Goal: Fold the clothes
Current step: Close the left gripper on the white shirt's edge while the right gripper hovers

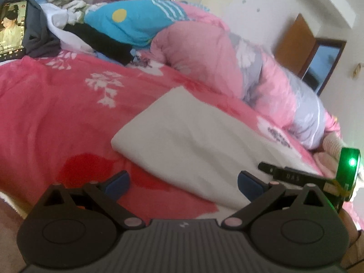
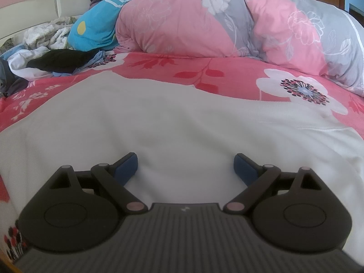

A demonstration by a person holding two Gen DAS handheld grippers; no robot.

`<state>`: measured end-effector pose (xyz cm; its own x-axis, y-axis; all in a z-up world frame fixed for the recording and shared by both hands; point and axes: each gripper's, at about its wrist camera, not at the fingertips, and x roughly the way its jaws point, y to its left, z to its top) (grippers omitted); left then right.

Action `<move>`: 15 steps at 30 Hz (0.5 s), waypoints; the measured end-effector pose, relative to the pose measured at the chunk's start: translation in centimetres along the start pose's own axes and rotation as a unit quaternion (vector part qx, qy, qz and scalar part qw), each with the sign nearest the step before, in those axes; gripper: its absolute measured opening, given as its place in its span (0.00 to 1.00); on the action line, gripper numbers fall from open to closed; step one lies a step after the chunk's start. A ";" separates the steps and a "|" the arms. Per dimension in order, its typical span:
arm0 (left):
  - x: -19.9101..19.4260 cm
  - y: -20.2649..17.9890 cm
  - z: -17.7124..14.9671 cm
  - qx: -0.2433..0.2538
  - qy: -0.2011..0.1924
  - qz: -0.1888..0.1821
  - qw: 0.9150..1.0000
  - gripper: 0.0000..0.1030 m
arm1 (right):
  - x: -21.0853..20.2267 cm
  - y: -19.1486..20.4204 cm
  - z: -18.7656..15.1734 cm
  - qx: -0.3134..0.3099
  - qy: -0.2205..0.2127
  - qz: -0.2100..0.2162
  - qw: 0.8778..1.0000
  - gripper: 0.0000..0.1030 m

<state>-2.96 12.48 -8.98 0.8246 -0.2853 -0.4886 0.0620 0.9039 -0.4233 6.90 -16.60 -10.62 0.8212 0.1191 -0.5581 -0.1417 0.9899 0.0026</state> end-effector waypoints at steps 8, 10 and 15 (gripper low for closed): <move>1.5 1.4 0.2 -0.036 -0.044 -0.027 0.998 0.94 | 0.0 -0.1 -0.1 0.001 -0.002 0.000 1.000 0.90; 2.2 1.7 0.4 -0.039 -0.051 -0.033 0.997 0.92 | 0.0 0.0 -0.1 0.002 -0.002 0.000 1.000 0.90; 3.9 2.0 1.1 -0.052 -0.068 -0.045 0.995 0.92 | -0.1 -0.1 -0.1 0.002 -0.002 0.001 1.000 0.91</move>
<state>1.04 13.50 -10.85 0.8874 -0.3107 -0.3405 0.0858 0.8372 -0.5402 6.79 -16.67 -10.68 0.8234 0.1212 -0.5543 -0.1405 0.9901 0.0078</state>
